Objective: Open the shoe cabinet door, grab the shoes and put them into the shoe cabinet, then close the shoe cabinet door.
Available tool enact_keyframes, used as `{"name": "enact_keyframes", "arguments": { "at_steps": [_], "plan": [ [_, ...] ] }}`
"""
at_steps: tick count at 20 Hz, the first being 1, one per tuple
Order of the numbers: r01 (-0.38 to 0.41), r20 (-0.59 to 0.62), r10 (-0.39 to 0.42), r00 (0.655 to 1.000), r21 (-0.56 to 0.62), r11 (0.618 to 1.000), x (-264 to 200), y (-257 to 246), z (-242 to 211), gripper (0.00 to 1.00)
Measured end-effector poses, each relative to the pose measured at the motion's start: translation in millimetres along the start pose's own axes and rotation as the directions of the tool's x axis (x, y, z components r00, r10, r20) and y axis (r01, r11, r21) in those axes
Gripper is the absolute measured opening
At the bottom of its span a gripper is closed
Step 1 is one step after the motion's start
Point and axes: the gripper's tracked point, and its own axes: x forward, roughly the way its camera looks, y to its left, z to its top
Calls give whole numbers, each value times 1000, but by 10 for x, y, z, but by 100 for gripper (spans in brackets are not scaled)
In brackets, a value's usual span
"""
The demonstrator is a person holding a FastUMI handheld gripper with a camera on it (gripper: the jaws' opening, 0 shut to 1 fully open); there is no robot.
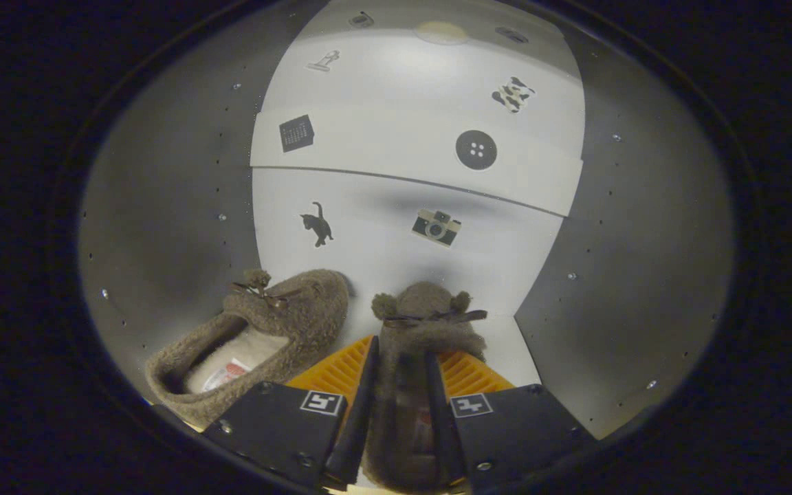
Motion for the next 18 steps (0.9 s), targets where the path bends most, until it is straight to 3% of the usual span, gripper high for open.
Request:
{"name": "enact_keyframes", "arguments": {
  "at_steps": [5, 11, 13, 18],
  "plan": [
    [39, 36, -38, 999, -17, 999, -407, -15, 39, 64],
    [4, 170, -11, 985, 38, 999, -1359, 99, 238, 68],
    [-9, 215, 1, 977, 37, 999, -1732, 153, 272, 83],
    [-45, 292, 28, 956, 50, 998, -2748, 320, 89, 83]
  ]
}}
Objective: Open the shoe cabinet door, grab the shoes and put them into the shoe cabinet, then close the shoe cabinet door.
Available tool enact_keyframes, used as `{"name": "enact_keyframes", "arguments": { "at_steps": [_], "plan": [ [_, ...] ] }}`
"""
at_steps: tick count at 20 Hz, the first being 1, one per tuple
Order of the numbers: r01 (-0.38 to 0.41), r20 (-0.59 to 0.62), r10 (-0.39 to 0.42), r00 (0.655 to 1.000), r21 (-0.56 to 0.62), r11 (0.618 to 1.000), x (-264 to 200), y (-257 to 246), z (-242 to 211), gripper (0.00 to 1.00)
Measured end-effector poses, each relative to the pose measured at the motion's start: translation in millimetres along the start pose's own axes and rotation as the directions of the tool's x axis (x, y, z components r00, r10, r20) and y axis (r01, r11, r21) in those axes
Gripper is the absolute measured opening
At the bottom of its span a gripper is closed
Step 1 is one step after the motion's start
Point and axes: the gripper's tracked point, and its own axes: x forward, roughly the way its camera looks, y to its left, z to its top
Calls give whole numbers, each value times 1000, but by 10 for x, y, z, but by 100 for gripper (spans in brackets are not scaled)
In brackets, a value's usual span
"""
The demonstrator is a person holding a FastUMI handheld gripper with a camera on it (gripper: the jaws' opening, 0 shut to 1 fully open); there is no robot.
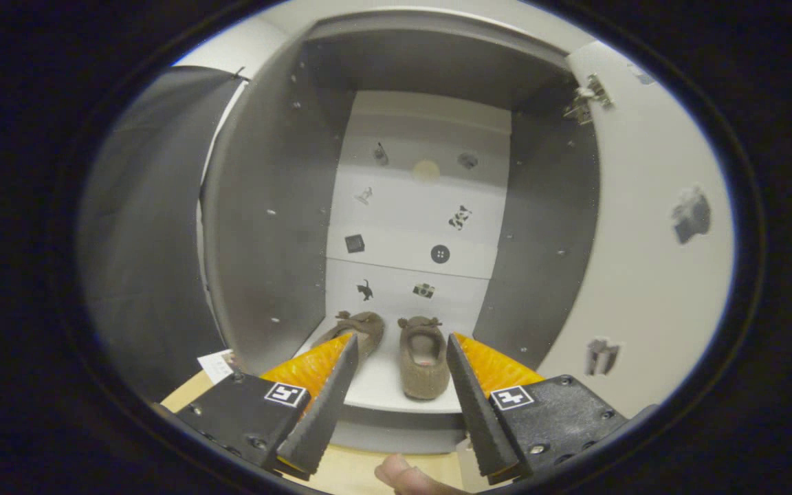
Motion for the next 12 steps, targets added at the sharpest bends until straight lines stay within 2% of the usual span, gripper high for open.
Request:
{"name": "enact_keyframes", "arguments": {
  "at_steps": [3, 7, 10, 12],
  "plan": [
    [-47, 62, 45, 997, 16, 999, -633, 83, -54, 83],
    [-28, 123, 29, 992, -9, 1000, -1339, -63, -358, 83],
    [40, 183, -35, 983, -21, 999, -1840, -439, -634, 83],
    [58, 202, -58, 978, 6, 998, -2159, -672, -805, 83]
  ]
}}
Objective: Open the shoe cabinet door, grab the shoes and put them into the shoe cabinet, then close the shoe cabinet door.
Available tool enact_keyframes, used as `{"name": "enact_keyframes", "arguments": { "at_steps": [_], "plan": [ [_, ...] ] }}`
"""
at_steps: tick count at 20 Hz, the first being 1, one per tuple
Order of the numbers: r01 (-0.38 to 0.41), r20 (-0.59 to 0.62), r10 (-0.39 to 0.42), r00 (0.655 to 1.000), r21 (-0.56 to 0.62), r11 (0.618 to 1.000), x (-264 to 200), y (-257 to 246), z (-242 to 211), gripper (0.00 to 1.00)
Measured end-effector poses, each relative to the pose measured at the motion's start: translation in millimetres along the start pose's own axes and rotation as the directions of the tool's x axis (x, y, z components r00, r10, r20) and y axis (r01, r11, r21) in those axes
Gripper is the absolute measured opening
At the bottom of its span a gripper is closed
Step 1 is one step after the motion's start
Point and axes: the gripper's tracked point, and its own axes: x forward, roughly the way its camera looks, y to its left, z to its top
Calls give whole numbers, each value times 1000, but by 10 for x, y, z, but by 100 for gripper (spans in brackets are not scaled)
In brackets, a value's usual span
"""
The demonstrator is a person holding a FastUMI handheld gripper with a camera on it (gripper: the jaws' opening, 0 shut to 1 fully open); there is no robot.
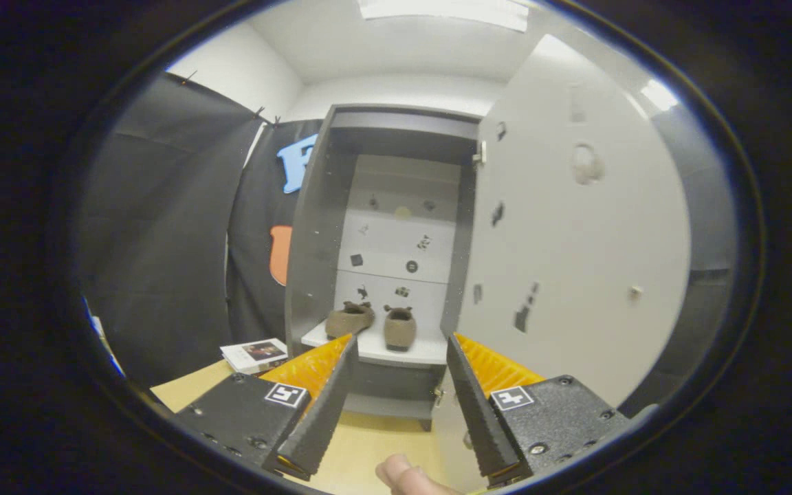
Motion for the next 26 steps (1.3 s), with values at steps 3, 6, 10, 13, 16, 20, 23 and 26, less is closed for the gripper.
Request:
{"name": "enact_keyframes", "arguments": {
  "at_steps": [3, 6, 10, 13, 16, 20, 23, 26],
  "plan": [
    [46, 12, -46, 999, 26, 999, -349, -443, -45, 83],
    [3, 18, -4, 1000, 61, 998, -743, -693, -43, 83],
    [37, 46, -44, 998, 136, 990, -1075, -1218, 3, 94],
    [144, 52, -150, 987, 106, 984, -1254, -1720, -44, 95],
    [181, 45, -188, 981, 127, 975, -1368, -2083, 0, 95],
    [239, -1, -240, 971, 101, 966, -1333, -2663, -99, 96],
    [227, -39, -225, 974, 75, 971, -1100, -2962, -142, 100],
    [240, -55, -237, 970, 62, 969, -757, -3291, -155, 100]
  ]
}}
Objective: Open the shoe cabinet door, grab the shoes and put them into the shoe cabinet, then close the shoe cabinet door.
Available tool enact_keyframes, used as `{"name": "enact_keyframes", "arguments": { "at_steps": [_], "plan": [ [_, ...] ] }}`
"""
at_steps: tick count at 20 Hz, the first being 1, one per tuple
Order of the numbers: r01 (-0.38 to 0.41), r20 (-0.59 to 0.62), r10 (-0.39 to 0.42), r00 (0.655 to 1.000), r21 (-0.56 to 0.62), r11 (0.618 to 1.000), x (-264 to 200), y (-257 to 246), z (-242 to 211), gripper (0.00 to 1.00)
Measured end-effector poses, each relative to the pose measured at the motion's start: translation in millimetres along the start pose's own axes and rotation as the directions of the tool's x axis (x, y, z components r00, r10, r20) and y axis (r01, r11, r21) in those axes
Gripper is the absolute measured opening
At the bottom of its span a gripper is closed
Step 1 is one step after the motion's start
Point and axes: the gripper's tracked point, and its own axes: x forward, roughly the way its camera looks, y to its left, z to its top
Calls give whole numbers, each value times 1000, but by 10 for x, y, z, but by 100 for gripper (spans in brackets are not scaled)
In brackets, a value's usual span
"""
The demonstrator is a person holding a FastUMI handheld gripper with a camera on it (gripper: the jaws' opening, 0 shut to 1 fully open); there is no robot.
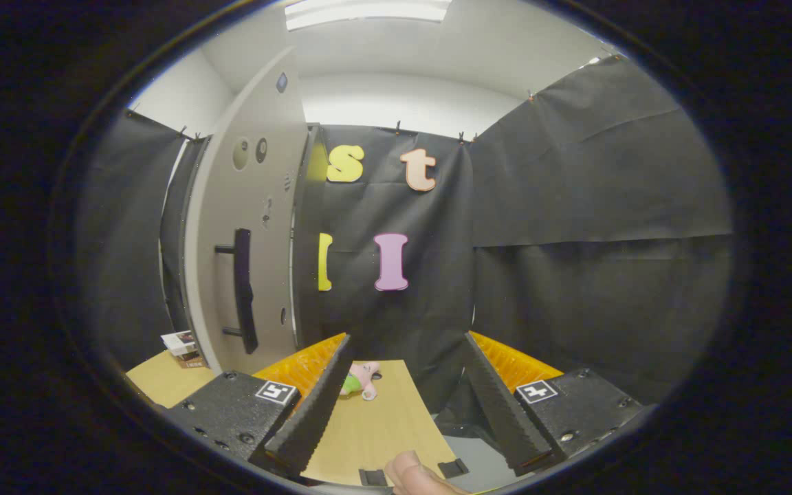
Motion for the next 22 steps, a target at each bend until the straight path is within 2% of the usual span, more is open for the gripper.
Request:
{"name": "enact_keyframes", "arguments": {
  "at_steps": [4, 6, 13, 17, 20, 22],
  "plan": [
    [-37, 20, 39, 999, -62, 997, 378, 46, 128, 100],
    [-65, 30, 67, 997, -57, 996, 436, 173, 182, 100],
    [-121, 16, 121, 993, -1, 993, 374, 709, 215, 100],
    [-189, -13, 189, 982, -1, 982, 340, 1163, 116, 100],
    [-131, -4, 131, 991, -32, 991, 272, 1276, 138, 96],
    [-123, 5, 123, 992, -46, 991, 207, 1472, 144, 95]
  ]
}}
